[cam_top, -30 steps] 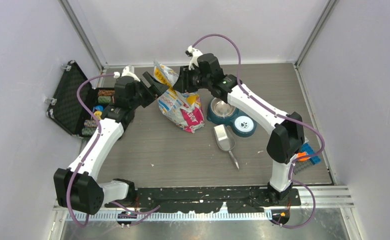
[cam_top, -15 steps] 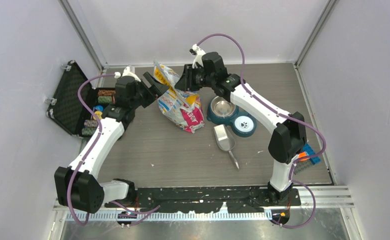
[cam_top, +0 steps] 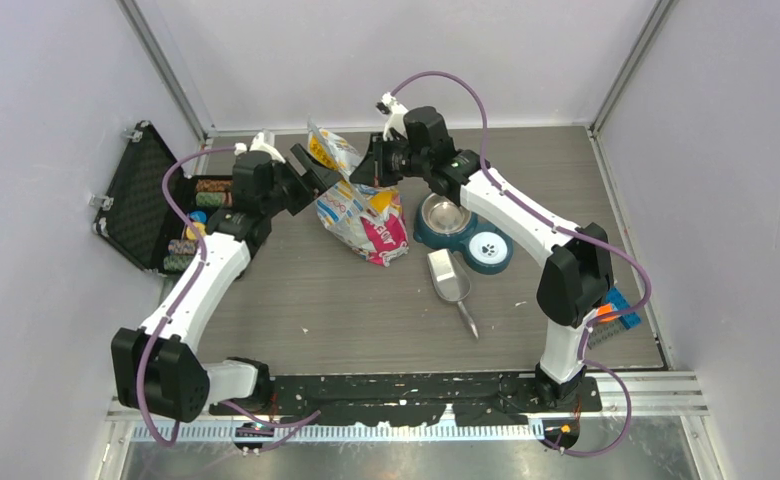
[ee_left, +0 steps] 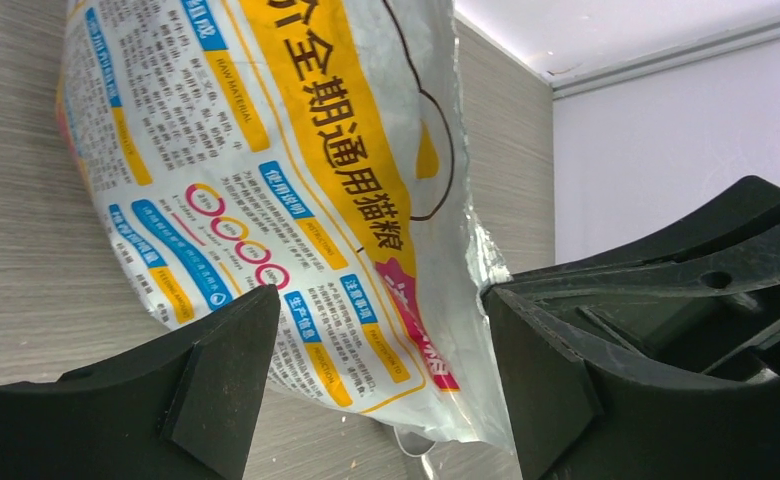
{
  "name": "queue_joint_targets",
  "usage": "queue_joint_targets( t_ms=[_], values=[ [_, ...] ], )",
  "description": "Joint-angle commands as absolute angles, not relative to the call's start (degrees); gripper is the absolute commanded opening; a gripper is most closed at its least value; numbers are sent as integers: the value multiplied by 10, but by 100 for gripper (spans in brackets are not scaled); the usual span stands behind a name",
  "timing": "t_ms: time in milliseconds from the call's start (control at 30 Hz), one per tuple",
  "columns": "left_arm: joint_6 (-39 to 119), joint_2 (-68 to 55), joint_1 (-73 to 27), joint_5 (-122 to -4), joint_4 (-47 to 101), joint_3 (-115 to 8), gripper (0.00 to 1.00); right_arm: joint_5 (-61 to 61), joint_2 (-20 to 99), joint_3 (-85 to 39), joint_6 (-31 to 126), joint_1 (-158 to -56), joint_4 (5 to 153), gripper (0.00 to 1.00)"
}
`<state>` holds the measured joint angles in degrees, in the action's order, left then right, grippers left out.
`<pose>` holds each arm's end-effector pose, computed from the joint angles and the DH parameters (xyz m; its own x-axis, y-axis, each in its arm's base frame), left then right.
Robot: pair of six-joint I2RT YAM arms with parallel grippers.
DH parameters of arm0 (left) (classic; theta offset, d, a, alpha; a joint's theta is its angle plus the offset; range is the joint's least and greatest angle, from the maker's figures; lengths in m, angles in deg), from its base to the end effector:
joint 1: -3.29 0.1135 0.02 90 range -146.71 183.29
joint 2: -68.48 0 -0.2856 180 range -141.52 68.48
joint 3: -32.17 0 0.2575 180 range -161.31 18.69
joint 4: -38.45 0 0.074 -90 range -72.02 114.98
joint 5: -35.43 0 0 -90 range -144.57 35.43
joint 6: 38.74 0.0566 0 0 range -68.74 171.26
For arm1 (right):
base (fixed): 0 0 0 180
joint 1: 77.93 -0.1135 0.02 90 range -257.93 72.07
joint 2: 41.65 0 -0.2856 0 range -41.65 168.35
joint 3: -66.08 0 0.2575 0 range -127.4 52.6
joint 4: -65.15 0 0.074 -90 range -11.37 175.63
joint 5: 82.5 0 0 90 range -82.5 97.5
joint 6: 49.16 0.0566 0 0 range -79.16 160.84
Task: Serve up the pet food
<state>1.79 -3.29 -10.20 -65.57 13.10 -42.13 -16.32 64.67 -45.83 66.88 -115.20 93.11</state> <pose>0.2963 -0.0822 0.3459 -0.5491 -0.6355 -0.5427 -0.0267 0.6624 -0.7487 0.3624 0.3045 0.3648 -0.6458 0.0132 -0.7634 -0.6318 0.5521 0.5441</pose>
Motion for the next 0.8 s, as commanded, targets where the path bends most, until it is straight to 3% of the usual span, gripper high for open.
queue_joint_targets(
  t_ms=[0,200,433,600,767],
  values=[
    [5,-41,-105,-699,191,-429,79,-172,618,-446,667,-1151,921,5],
    [-5,-54,-106,-714,197,-429,67,-162,610,-436,682,-1151,906,5],
    [-13,-54,-110,-716,220,-418,62,-157,611,-434,691,-1151,901,5],
    [-15,-67,-112,-718,212,-426,51,-160,611,-431,695,-1151,899,5],
    [-19,-61,-113,-714,228,-411,48,-156,613,-432,696,-1150,900,5]
  ],
)
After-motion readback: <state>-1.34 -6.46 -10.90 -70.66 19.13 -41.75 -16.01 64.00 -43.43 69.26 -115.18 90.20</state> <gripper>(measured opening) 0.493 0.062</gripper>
